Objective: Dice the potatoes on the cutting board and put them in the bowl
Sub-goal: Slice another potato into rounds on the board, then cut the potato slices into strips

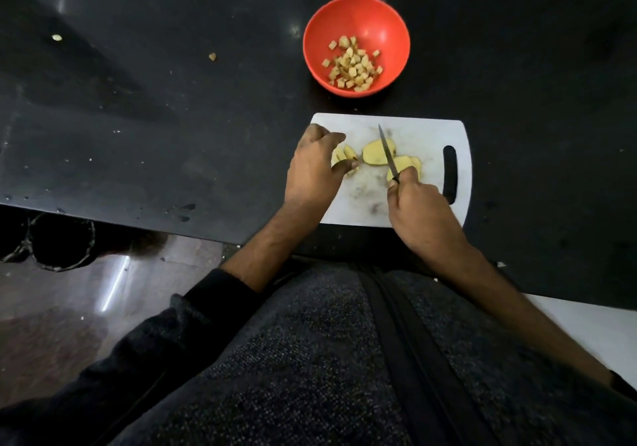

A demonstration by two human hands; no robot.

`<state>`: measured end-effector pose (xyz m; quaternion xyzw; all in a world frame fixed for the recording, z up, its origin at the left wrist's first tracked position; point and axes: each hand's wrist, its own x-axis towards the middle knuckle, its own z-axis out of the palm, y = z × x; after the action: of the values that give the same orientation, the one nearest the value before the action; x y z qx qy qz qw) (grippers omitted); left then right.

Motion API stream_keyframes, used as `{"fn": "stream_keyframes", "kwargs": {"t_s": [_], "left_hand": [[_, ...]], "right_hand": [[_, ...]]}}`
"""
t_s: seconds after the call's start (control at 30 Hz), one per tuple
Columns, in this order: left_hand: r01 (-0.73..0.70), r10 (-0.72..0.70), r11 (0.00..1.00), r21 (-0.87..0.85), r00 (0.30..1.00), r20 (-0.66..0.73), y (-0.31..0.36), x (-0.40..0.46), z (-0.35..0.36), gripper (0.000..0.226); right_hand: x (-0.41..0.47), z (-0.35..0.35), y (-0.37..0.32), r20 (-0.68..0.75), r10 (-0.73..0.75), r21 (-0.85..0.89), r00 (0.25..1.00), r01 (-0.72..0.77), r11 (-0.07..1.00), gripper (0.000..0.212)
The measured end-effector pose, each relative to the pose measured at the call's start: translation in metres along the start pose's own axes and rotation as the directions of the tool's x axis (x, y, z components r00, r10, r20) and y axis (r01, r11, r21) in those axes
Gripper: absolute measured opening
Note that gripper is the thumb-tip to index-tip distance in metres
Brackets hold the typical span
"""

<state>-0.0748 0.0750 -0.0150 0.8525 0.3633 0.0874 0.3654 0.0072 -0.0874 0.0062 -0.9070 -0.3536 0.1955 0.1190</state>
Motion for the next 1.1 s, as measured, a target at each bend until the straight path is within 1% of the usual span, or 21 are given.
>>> {"fn": "stream_keyframes", "kwargs": {"t_s": [0.07, 0.13, 0.23, 0.3, 0.37, 0.5, 0.53, 0.63, 0.73, 0.8, 0.87, 0.93, 1.03, 1.1], "left_hand": [[-0.064, 0.064, 0.998, 0.014, 0.998, 0.015, 0.009, 0.003, 0.007, 0.050], [-0.135, 0.132, 0.990, 0.051, 0.990, 0.049, 0.017, 0.006, 0.012, 0.049], [-0.231, 0.216, 0.966, 0.113, 0.968, 0.129, 0.025, 0.013, 0.021, 0.053], [-0.273, 0.238, 0.948, 0.165, 0.949, 0.205, 0.029, 0.019, 0.028, 0.059], [-0.294, 0.233, 0.928, 0.227, 0.937, 0.262, 0.030, 0.025, 0.033, 0.061], [-0.285, 0.199, 0.907, 0.311, 0.939, 0.281, 0.032, 0.028, 0.039, 0.050], [-0.284, 0.196, 0.901, 0.328, 0.941, 0.276, 0.032, 0.028, 0.040, 0.046], [-0.269, 0.185, 0.890, 0.369, 0.951, 0.247, 0.035, 0.026, 0.042, 0.039], [-0.230, 0.150, 0.865, 0.446, 0.967, 0.207, 0.040, 0.019, 0.045, 0.047], [-0.213, 0.144, 0.841, 0.496, 0.974, 0.175, 0.044, 0.014, 0.048, 0.047], [-0.204, 0.139, 0.830, 0.518, 0.977, 0.162, 0.046, 0.012, 0.048, 0.049], [-0.188, 0.116, 0.827, 0.530, 0.979, 0.166, 0.048, 0.011, 0.047, 0.057], [-0.154, 0.076, 0.842, 0.517, 0.983, 0.168, 0.048, 0.011, 0.043, 0.071], [-0.157, 0.077, 0.883, 0.443, 0.978, 0.193, 0.044, 0.012, 0.038, 0.076]], "right_hand": [[-0.001, 0.001, 0.005, 0.002, 0.035, 0.014, 0.999, -0.035, 0.999, 0.023], [-0.004, 0.002, 0.009, -0.031, 0.049, 0.039, 0.998, -0.048, 0.998, 0.019], [-0.007, -0.001, 0.015, -0.137, 0.064, 0.039, 0.988, -0.059, 0.997, 0.018], [-0.004, -0.001, 0.019, -0.210, 0.071, 0.024, 0.975, -0.067, 0.997, 0.026], [0.002, 0.003, 0.019, -0.246, 0.068, 0.057, 0.967, -0.056, 0.997, 0.038], [0.011, 0.012, 0.020, -0.254, 0.050, 0.100, 0.966, -0.025, 0.995, 0.050], [0.013, 0.015, 0.022, -0.252, 0.056, 0.107, 0.966, -0.029, 0.994, 0.050], [0.016, 0.020, 0.026, -0.270, 0.080, 0.149, 0.960, -0.040, 0.988, 0.041], [0.019, 0.020, 0.033, -0.275, 0.108, 0.183, 0.955, -0.058, 0.981, 0.037], [0.023, 0.018, 0.039, -0.270, 0.133, 0.197, 0.954, -0.081, 0.977, 0.038], [0.025, 0.013, 0.045, -0.252, 0.129, 0.182, 0.959, -0.084, 0.980, 0.040], [0.026, 0.008, 0.050, -0.238, 0.120, 0.171, 0.964, -0.080, 0.982, 0.040], [0.025, 0.002, 0.050, -0.253, 0.096, 0.155, 0.963, -0.057, 0.986, 0.049], [0.021, -0.002, 0.047, -0.276, 0.074, 0.140, 0.958, -0.036, 0.990, 0.055]]}}
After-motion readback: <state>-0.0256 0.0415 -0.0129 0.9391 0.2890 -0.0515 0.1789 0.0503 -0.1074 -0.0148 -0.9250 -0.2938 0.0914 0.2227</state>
